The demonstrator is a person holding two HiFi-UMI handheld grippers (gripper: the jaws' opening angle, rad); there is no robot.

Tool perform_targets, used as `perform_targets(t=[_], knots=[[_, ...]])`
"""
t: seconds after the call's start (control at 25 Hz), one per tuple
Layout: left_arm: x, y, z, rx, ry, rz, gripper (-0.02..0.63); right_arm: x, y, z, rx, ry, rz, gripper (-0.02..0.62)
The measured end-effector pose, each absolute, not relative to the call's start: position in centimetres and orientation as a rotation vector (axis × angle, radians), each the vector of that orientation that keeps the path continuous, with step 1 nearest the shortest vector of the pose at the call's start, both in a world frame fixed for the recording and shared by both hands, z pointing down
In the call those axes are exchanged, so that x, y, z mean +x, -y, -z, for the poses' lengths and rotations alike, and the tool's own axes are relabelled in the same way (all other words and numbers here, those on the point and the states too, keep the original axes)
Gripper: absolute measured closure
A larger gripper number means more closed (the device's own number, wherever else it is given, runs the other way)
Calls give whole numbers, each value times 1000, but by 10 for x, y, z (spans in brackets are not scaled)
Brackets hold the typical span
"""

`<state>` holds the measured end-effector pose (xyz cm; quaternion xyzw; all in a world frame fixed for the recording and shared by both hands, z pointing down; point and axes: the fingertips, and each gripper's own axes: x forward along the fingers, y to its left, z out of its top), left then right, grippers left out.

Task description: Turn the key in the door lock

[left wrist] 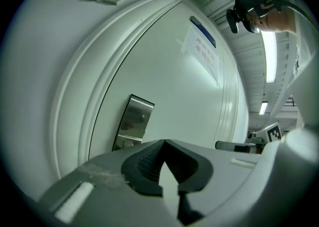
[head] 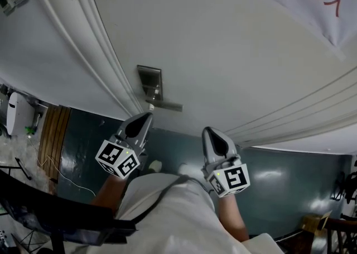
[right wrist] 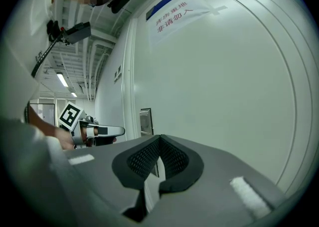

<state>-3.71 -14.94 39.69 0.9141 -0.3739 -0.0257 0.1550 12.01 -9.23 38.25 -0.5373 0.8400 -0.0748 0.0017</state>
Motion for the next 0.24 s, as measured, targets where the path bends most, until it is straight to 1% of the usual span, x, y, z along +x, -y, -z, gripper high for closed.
perform_targets(t=[0.24], knots=[[-42,151,-405,2607,1073,50,599,112,94,-383,-1691,-2636,230,588]])
